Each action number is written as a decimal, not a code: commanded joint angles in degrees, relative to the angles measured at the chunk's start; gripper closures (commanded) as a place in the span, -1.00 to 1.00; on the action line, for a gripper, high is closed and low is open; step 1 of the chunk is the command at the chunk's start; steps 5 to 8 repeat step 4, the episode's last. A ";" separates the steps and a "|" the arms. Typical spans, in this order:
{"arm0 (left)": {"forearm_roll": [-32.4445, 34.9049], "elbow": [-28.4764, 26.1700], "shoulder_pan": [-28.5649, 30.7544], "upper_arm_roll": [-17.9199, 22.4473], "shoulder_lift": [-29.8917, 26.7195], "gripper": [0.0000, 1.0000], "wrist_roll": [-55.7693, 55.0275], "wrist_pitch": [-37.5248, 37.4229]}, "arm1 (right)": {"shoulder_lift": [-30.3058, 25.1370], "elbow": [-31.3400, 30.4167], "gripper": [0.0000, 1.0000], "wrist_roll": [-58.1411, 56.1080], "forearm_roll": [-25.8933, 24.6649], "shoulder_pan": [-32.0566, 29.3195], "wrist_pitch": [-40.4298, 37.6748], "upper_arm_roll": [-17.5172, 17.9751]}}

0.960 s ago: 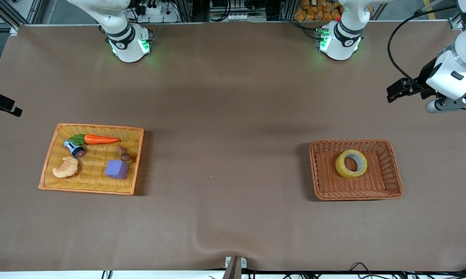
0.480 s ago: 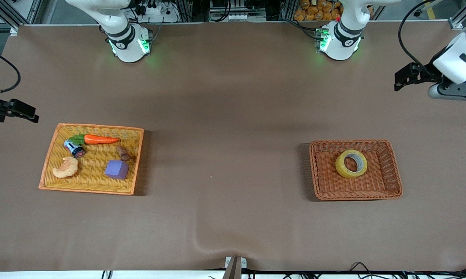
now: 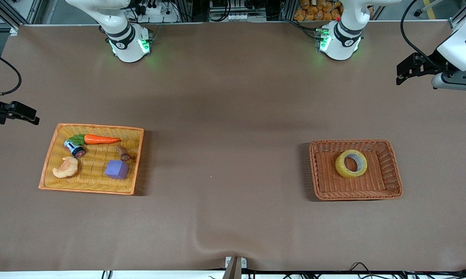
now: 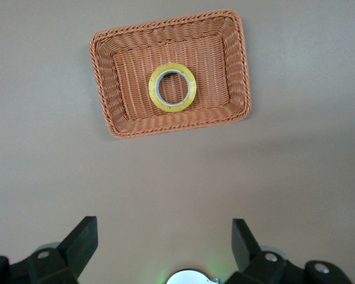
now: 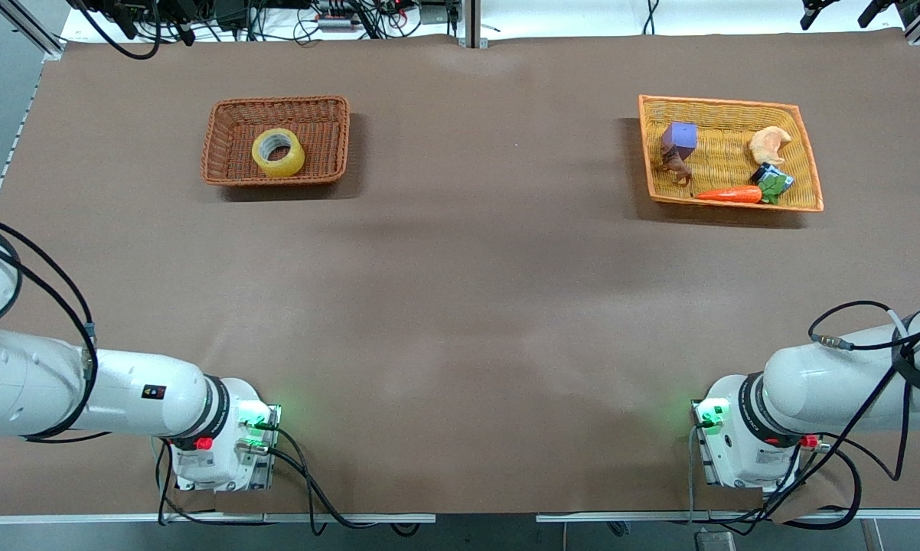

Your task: Transfer tape with both arms

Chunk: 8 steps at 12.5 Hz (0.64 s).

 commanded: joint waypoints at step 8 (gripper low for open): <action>-1.06 1.26 0.28 -1.05 -0.48 -1.00 0.61 -1.14 | -0.28 0.29 -1.00 -3.34 0.89 -0.93 -0.46 -0.01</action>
